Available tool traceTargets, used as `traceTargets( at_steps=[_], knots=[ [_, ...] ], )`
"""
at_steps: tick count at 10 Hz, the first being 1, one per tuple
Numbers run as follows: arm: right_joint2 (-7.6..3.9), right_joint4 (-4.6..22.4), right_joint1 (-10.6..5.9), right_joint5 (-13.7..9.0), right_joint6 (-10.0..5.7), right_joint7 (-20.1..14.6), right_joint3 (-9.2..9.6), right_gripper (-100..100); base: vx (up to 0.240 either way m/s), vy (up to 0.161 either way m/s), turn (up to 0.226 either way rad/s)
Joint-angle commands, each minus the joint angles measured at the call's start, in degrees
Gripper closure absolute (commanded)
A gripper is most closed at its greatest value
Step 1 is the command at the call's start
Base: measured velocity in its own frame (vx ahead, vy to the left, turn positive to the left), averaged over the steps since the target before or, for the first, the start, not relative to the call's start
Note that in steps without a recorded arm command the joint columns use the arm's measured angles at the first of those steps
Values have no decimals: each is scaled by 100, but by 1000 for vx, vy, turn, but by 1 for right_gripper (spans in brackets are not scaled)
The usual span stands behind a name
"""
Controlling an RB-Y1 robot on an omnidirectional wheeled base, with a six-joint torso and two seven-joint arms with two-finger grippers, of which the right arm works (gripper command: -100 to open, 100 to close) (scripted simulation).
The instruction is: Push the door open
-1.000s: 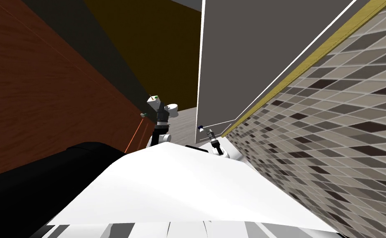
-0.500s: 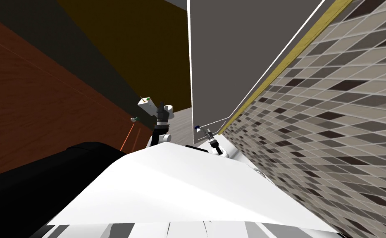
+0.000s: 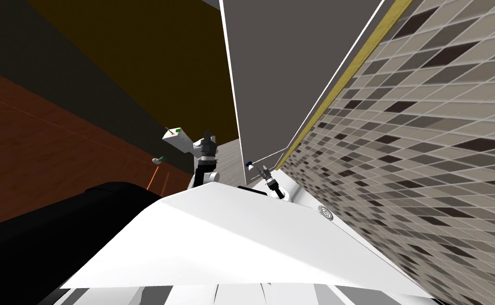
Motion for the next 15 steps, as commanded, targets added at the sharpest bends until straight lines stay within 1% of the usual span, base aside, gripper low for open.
traceTargets(
  at_steps=[1,9,13,14,15],
  knots=[
    [-94,-142,33,-31,25,207,263,-100,23,6,-232],
    [-462,-469,-3,-202,-12,1161,1501,-100,25,8,-211],
    [-635,-623,-20,-283,-29,1610,2084,-100,-25,45,-127],
    [-635,-623,-20,-283,-29,1610,2084,-100,-7,28,-57],
    [-677,-660,-24,-302,-33,1720,2226,-100,-14,30,-78]
  ],
)
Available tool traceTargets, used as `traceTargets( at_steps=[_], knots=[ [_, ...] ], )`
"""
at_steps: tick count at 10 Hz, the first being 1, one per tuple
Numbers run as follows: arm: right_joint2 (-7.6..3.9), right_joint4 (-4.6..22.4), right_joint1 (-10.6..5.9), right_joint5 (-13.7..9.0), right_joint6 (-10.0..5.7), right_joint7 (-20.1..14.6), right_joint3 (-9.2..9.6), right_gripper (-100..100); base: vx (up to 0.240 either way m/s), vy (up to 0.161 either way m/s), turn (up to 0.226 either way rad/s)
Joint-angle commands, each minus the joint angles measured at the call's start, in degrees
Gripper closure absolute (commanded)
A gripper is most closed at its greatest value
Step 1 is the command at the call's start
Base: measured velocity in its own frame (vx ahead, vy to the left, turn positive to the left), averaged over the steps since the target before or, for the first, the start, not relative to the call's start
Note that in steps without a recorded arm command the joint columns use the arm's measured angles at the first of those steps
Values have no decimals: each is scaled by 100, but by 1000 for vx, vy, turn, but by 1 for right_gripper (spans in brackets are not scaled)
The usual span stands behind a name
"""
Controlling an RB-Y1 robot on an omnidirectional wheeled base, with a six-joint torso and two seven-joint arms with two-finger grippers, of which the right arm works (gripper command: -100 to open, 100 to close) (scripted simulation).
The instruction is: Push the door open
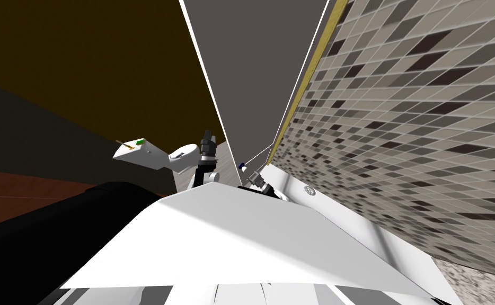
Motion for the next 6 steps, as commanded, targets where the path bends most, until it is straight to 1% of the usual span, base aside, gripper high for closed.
traceTargets(
  at_steps=[1,3,6],
  knots=[
    [-57,-81,15,-11,24,52,73,-100,-6,11,-31],
    [-57,-81,15,-11,24,52,73,-100,1,-7,13],
    [-57,-81,15,-11,24,52,73,-100,-6,8,-26]
  ],
)
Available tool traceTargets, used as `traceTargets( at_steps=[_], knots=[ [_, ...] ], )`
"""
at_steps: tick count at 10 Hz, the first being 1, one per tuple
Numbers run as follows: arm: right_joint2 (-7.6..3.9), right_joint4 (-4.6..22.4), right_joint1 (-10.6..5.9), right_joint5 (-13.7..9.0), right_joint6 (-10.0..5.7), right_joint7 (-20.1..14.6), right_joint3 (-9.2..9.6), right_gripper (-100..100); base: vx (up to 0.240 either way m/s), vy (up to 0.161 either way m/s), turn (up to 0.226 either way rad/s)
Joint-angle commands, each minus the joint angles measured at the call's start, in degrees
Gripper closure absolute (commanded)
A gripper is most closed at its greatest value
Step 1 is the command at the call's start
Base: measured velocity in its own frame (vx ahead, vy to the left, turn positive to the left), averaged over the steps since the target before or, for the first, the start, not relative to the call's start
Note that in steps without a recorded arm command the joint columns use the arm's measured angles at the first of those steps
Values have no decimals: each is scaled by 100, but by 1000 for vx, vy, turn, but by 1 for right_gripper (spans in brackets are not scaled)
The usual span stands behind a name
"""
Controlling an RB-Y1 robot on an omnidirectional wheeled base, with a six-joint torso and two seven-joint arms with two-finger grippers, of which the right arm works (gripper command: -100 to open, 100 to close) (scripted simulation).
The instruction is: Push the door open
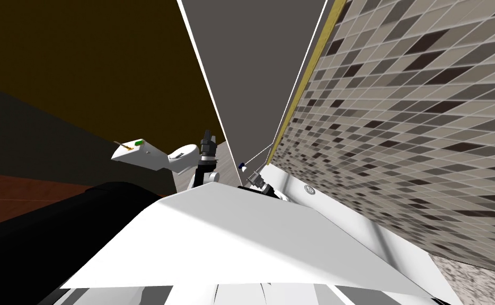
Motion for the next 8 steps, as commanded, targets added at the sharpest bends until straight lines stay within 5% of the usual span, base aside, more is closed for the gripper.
traceTargets(
  at_steps=[1,8],
  knots=[
    [0,0,0,0,0,0,0,-100,13,-7,41],
    [-185,101,114,63,-118,594,-85,-100,-30,5,-72]
  ],
)
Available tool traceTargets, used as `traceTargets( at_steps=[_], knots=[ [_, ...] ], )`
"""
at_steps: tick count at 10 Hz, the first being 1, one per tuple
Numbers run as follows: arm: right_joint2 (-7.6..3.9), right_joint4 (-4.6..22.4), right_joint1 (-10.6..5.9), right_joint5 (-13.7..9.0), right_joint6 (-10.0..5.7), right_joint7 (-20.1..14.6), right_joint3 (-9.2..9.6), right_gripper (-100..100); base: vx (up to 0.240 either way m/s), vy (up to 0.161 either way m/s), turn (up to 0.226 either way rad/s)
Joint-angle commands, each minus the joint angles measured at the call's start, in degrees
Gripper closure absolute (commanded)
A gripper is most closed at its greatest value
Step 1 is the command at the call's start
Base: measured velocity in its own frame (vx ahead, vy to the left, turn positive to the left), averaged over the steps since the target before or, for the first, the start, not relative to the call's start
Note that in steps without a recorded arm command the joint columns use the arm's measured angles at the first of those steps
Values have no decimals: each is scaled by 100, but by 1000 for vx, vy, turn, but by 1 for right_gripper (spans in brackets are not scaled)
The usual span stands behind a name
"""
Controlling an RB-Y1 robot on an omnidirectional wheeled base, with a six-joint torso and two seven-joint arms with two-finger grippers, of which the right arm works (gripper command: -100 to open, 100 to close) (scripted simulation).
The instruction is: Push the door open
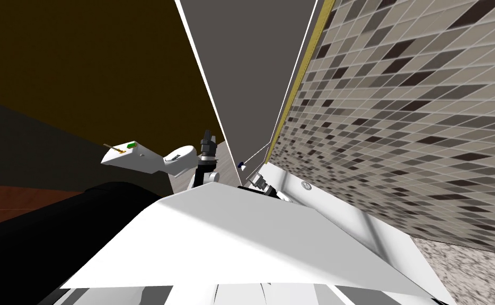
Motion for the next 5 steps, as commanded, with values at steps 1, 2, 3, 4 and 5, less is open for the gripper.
traceTargets(
  at_steps=[1,2,3,4,5],
  knots=[
    [-36,73,21,19,-50,200,-27,-100,-47,9,-93],
    [-62,87,36,28,-66,281,-39,-100,-46,6,-94],
    [-48,78,25,21,-56,214,-31,-100,-19,3,-18],
    [-2,109,19,26,-38,253,-50,-100,47,97,45],
    [15,118,16,27,-30,260,-56,-100,96,163,16]
  ],
)
